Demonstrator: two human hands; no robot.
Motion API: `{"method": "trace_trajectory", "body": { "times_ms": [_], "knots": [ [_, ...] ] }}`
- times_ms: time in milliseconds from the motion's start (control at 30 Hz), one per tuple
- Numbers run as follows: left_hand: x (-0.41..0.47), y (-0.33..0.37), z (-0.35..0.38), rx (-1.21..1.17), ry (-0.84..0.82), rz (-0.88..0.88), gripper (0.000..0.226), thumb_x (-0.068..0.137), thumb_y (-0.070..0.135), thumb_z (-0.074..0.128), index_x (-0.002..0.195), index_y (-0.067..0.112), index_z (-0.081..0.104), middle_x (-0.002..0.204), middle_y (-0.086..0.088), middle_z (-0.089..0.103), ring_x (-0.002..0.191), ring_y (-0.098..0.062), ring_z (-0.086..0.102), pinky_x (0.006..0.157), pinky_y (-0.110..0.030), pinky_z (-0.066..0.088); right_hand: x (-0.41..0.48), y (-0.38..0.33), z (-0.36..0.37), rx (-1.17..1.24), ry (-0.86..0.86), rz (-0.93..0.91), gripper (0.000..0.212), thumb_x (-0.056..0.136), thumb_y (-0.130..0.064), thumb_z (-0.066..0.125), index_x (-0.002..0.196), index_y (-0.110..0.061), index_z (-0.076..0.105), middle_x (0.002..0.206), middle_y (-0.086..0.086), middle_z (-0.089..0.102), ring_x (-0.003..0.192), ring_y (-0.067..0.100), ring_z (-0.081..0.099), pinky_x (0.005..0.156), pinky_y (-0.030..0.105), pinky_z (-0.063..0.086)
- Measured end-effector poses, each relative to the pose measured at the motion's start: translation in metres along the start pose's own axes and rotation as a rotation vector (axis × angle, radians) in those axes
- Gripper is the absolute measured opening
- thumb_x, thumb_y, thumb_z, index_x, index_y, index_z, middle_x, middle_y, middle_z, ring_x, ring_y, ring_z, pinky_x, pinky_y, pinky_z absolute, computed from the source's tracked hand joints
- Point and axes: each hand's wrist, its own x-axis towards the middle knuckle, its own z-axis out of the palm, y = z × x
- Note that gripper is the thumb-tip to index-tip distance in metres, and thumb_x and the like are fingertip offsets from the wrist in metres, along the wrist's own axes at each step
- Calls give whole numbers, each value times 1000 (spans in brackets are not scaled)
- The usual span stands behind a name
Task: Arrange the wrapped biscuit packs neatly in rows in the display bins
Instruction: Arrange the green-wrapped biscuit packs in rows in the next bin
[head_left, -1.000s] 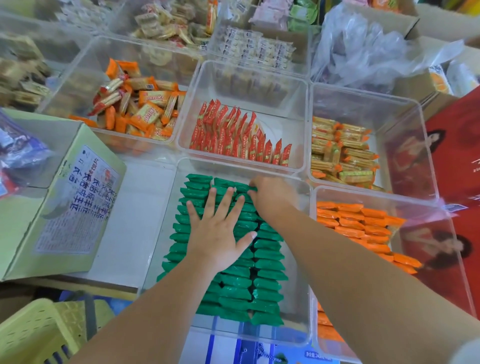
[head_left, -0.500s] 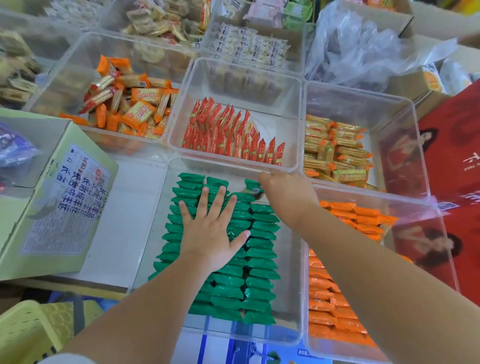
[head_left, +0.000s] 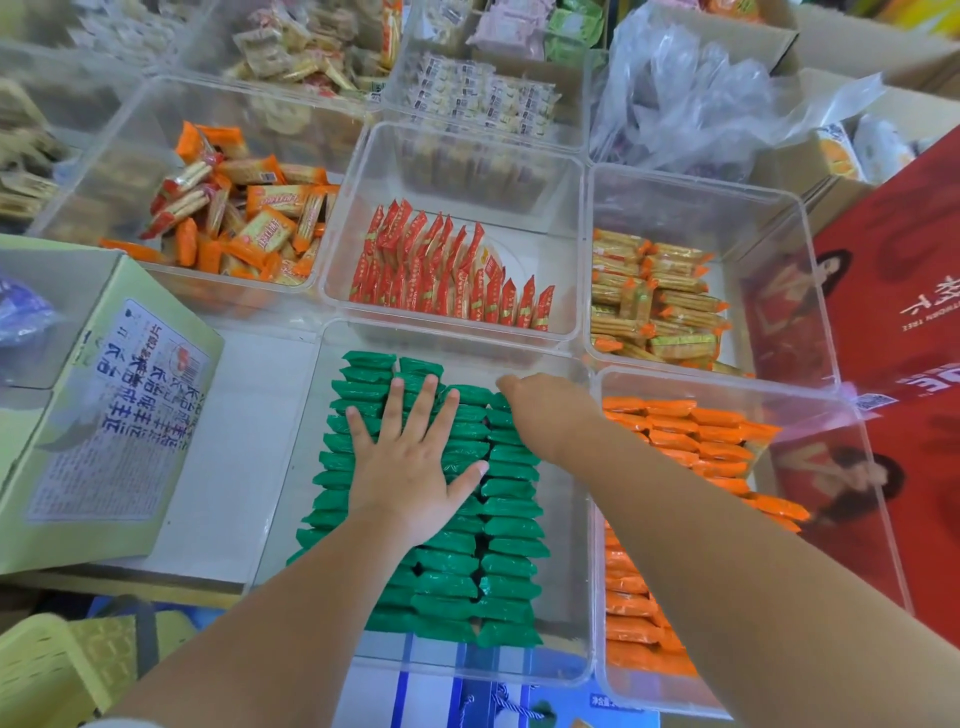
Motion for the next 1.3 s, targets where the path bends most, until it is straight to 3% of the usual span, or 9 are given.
{"method": "trace_trajectory", "body": {
  "times_ms": [67,167,400,567,833,900,1100,1233,1300],
  "knots": [
    [0,0,-1,-8,-6,0,89,80,88,-8,153,38,-22,163,8,-27,147,-27,-32,112,-70,-12,8,-2,3,13,-43,10,14,96,-10,52,108,-16,49,111,10,63,83,22,54,68,34,45],
    [0,-2,-5,-31,-14,20,87,80,89,-8,148,40,-29,164,9,-25,149,-27,-28,113,-70,-11,16,-3,5,76,-93,33,30,94,-8,55,124,-12,56,119,10,62,99,26,59,77,34,49],
    [15,-19,-37,-72,160,-40,83,91,73,9,157,25,24,166,-4,16,153,-28,11,122,-57,4,25,-2,3,325,-171,86,40,104,-17,37,142,-9,49,138,13,55,120,30,54,93,33,44],
    [34,-35,-47,50,25,86,74,92,73,16,156,36,20,155,1,34,148,-28,20,119,-63,11,24,-7,1,514,-161,148,39,108,-19,27,127,0,55,133,22,55,121,35,51,93,35,39],
    [43,-38,-56,86,-25,88,62,93,72,21,146,42,33,142,-1,39,130,-30,33,110,-56,29,30,-5,3,594,-185,182,40,107,-24,34,137,-8,54,135,16,57,117,33,57,90,42,53],
    [41,-38,-55,81,-20,103,62,93,70,23,147,41,32,143,-2,37,130,-30,32,109,-53,32,28,-5,9,659,-150,216,41,106,-33,38,139,-13,54,134,11,58,112,28,58,81,36,53],
    [14,-45,-62,48,45,120,65,95,63,30,155,38,25,157,-6,31,145,-33,23,119,-60,16,6,-16,41,1172,171,508,73,94,-58,52,150,-15,34,137,9,56,117,29,57,88,38,48],
    [-31,-61,-67,-128,307,-75,67,92,53,52,150,23,38,151,-17,37,140,-41,30,115,-59,25,-14,-27,58,1359,207,544,74,99,-63,38,160,-29,12,157,4,39,137,34,44,108,48,42],
    [-54,-68,-63,-280,287,-200,73,92,54,54,152,22,30,152,-17,34,138,-38,31,111,-57,32,-24,-30,69,1344,223,492,68,100,-64,33,159,-35,14,158,2,39,139,32,43,111,52,40]
  ]
}}
